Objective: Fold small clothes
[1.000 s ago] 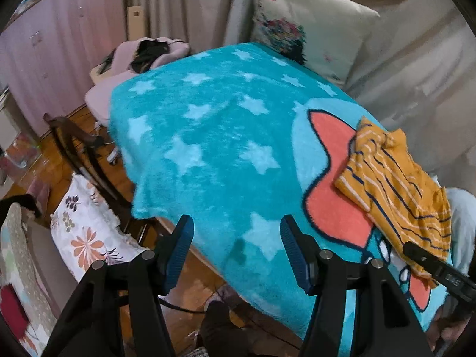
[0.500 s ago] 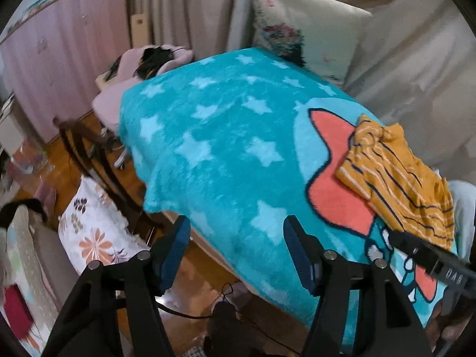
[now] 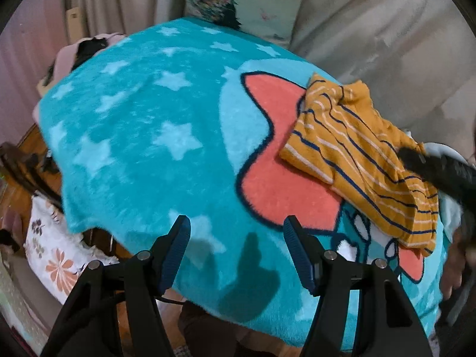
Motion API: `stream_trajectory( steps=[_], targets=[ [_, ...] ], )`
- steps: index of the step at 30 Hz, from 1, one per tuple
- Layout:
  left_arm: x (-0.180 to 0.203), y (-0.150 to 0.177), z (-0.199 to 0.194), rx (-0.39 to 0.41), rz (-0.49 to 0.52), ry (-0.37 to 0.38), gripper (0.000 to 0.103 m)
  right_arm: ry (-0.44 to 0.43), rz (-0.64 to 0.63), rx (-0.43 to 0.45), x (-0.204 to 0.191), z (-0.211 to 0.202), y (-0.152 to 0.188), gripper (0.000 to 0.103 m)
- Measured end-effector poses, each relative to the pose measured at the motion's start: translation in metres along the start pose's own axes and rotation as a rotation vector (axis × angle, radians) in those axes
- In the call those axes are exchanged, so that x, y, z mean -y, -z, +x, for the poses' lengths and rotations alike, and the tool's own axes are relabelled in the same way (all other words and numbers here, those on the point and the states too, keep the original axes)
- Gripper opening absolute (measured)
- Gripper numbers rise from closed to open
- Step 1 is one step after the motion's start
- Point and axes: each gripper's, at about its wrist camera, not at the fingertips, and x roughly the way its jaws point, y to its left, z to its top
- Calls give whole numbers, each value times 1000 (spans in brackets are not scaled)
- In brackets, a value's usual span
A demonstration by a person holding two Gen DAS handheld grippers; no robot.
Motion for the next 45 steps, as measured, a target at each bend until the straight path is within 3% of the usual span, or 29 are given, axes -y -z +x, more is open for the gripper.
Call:
stream_trajectory(
  steps=[5, 10, 16, 21, 24, 28, 30, 33, 36, 37, 38, 39, 45],
  targets=[
    [-15, -18, 14, -30, 48, 17, 64, 14, 3, -36, -18, 54, -57, 46],
    [-40, -37, 17, -28, 72, 18, 64, 181, 14, -126, -22, 137, -109, 46],
    [-49, -62, 26, -36, 112, 39, 64, 223, -83, -128, -43, 176, -140, 49],
    [-31, -86, 34, -48, 143, 120, 64, 95, 48, -8, -24, 113, -135, 49],
    [-8, -94, 40, -52, 184, 149, 64, 78, 125, 58, 11, 58, -113, 49],
    [24, -95, 45, -59, 226, 183, 64, 269, 189, 101, 85, -1, -72, 51],
    [42, -101, 49, -57, 245, 198, 64, 363, 217, 80, 122, -16, -56, 51],
    [71, -114, 57, -41, 277, 213, 69, 428, 286, 64, 168, -30, -36, 51],
    [95, -123, 82, -37, 328, 139, 69, 467, 276, -16, 194, -9, -30, 51],
    [100, -123, 91, -48, 346, 105, 69, 457, 280, -28, 198, -4, -28, 49],
    [103, -122, 101, -60, 363, 57, 69, 452, 291, -32, 204, -1, -28, 31],
    [104, -121, 106, -68, 369, 37, 69, 471, 307, -24, 211, -1, -28, 19],
    [100, -121, 117, -99, 360, 37, 69, 577, 449, 1, 254, -19, -35, 20]
  ],
)
